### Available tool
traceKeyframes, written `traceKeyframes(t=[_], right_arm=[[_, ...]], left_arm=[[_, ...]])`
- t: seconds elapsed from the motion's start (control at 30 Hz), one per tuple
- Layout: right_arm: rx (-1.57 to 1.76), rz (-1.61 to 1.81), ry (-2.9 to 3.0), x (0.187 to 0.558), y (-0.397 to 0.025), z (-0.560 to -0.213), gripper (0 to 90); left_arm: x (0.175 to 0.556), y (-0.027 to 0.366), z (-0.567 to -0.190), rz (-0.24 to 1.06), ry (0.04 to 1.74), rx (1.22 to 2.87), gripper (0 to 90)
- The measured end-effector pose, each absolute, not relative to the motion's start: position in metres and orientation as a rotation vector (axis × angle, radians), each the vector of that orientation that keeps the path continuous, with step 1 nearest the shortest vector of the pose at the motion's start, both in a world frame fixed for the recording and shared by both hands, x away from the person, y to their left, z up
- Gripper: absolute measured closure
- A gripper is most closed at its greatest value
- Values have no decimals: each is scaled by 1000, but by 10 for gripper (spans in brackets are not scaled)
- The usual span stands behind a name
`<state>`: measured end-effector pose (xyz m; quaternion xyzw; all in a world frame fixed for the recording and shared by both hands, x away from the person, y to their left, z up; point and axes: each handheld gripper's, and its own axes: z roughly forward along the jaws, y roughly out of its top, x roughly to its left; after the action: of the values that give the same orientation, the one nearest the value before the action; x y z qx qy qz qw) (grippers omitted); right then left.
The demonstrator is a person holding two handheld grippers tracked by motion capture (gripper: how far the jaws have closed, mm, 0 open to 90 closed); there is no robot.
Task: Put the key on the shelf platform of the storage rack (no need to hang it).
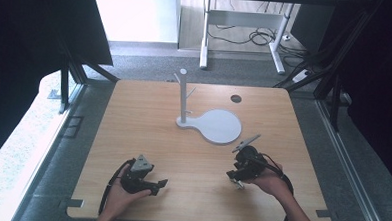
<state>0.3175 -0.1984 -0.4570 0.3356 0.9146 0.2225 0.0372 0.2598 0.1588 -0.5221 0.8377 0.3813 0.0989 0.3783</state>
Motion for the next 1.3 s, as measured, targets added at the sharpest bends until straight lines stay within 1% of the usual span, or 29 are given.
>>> traceKeyframes(t=[0.37,0.73,0.87,1.13,1.3], right_arm=[[990,632,2849,322,-183,-461,561],[997,599,2883,331,-179,-465,589],[995,570,2907,333,-176,-469,618],[1007,535,2912,336,-177,-475,640],[1026,499,2914,339,-181,-479,670]], left_arm=[[260,159,-523,246,982,2141,238],[261,162,-523,253,986,2140,238],[261,161,-523,247,982,2141,238],[261,162,-523,250,984,2144,238],[261,161,-523,245,984,2142,238]])
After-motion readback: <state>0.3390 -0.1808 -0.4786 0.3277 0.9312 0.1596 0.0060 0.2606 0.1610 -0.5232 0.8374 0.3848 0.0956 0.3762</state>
